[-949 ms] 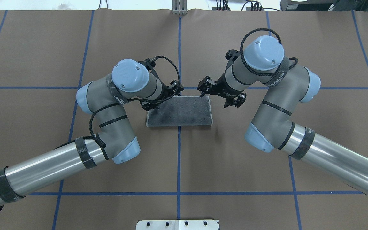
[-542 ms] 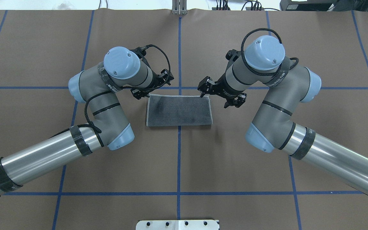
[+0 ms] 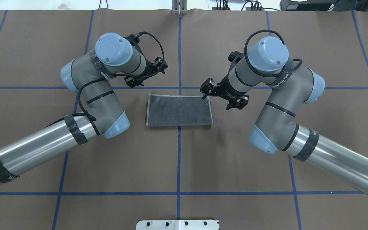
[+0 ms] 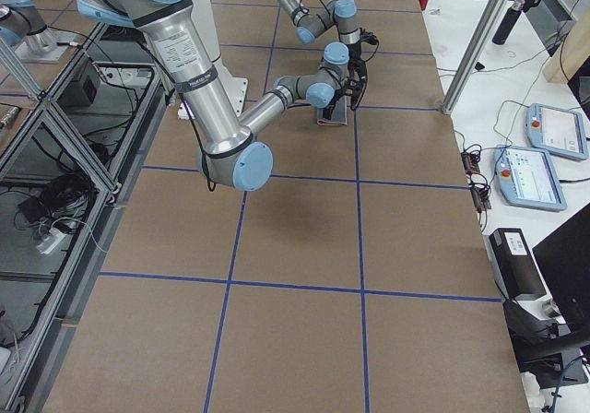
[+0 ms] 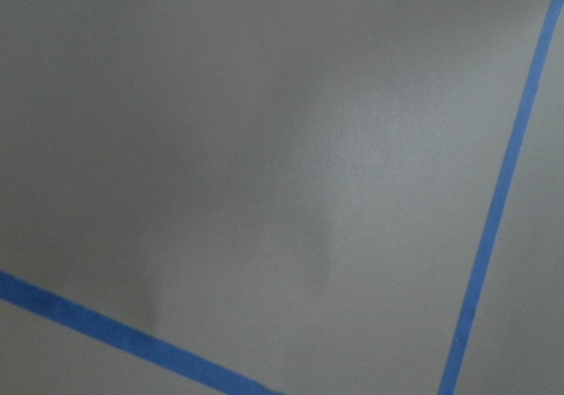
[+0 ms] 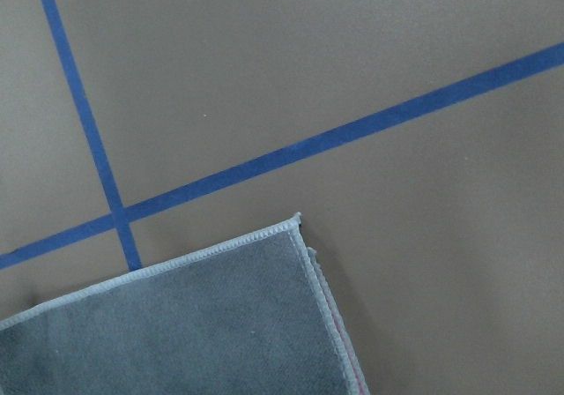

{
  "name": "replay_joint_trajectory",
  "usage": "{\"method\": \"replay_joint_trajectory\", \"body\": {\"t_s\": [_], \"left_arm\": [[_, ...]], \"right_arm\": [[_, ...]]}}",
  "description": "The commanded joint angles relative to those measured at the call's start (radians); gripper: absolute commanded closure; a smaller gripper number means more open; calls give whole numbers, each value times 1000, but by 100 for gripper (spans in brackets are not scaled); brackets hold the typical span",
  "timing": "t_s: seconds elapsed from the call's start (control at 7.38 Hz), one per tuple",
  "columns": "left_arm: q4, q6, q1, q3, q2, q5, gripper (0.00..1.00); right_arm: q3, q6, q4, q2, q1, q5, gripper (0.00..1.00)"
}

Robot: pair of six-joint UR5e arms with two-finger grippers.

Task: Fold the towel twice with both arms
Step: 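Open both grippers and raise them off the folded towel, then move the right gripper to the folded towel's end and grasp it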

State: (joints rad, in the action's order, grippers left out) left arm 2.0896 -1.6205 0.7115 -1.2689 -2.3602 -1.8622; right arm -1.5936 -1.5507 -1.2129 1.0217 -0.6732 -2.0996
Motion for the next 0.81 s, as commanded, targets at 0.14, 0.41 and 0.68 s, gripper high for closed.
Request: {"method": "replay_joint_trajectory", "body": {"t_s": [0.14, 0.41, 0.68], "left_arm": [[-3, 56, 49, 0, 1, -45, 0], [-3, 60, 52, 0, 1, -45, 0], [-3, 60, 52, 3, 4, -45, 0]], "right_arm": [[1, -167, 3, 9, 64, 22, 1], [9, -196, 1, 3, 98, 85, 2], [35, -197, 1, -9, 103, 96, 3]]}}
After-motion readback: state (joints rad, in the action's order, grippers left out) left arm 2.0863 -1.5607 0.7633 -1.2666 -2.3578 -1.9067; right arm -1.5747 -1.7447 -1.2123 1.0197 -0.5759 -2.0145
